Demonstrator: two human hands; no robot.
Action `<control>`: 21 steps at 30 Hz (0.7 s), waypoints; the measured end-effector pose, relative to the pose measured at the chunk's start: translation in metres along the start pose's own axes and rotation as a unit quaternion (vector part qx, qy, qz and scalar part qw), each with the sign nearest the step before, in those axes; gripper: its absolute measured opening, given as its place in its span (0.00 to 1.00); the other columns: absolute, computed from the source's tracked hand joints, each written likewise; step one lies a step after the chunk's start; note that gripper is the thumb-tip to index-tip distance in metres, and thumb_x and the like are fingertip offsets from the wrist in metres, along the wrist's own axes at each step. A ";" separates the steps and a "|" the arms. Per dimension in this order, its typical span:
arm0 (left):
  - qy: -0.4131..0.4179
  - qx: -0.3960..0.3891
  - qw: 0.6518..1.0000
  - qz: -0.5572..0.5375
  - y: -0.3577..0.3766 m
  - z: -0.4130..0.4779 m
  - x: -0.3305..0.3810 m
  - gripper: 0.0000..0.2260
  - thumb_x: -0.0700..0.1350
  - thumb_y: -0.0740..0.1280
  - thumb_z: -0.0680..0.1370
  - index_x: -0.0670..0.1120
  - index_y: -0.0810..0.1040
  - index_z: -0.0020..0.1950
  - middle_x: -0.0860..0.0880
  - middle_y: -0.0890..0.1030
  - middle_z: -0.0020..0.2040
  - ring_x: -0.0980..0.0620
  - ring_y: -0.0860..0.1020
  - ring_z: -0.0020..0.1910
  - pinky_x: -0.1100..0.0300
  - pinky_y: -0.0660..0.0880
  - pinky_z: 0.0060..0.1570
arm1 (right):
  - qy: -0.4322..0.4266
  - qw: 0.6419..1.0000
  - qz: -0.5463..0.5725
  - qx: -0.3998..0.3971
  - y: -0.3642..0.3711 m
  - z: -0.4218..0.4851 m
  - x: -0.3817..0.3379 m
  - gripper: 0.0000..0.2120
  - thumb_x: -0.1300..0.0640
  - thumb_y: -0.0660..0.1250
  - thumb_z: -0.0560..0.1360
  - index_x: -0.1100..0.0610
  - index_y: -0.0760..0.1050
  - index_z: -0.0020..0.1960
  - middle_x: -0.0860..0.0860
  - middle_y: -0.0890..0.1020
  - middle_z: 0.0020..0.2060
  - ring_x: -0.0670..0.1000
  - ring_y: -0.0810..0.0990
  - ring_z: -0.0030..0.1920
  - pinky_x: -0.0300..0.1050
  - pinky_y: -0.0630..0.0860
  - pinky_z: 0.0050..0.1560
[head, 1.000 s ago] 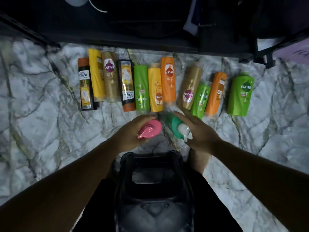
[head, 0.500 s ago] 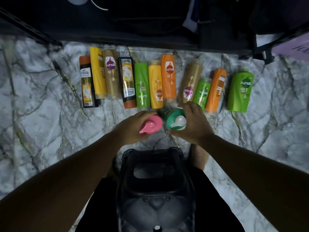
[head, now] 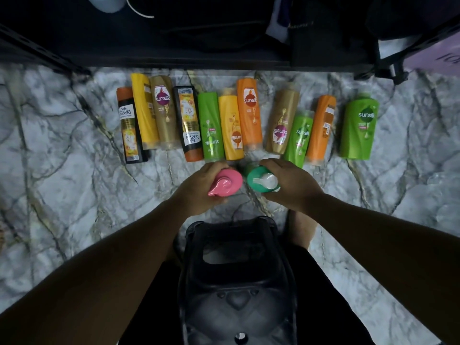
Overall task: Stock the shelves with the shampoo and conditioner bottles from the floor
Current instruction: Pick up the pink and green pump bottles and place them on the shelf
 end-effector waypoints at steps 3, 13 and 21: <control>-0.008 -0.005 0.999 -0.038 -0.003 -0.003 0.004 0.37 0.47 0.82 0.70 0.53 0.67 0.74 0.53 0.74 0.68 0.53 0.75 0.64 0.64 0.72 0.57 | -0.002 1.000 0.010 0.008 -0.001 -0.002 -0.005 0.36 0.50 0.77 0.68 0.51 0.69 0.73 0.50 0.78 0.66 0.56 0.78 0.61 0.49 0.77 0.55; -0.054 0.028 0.975 -0.212 -0.075 -0.084 0.121 0.33 0.44 0.79 0.73 0.65 0.69 0.71 0.68 0.76 0.63 0.67 0.74 0.64 0.63 0.71 0.61 | 0.093 0.947 0.285 0.117 -0.103 -0.096 -0.085 0.31 0.58 0.83 0.63 0.45 0.76 0.62 0.36 0.83 0.50 0.35 0.81 0.52 0.25 0.72 0.49; 0.042 0.097 0.954 -0.280 -0.229 -0.206 0.340 0.30 0.56 0.74 0.72 0.69 0.68 0.71 0.65 0.74 0.67 0.57 0.75 0.69 0.56 0.73 0.67 | 0.033 0.869 0.421 0.258 -0.314 -0.225 -0.231 0.33 0.59 0.83 0.62 0.51 0.73 0.63 0.47 0.81 0.57 0.52 0.80 0.59 0.53 0.77 0.62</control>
Point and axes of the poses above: each hand's wrist, its own z-axis towards the middle knuckle, its own y-axis out of the palm, x = y × z, the point moved 1 cm from there along z, towards the middle knuckle
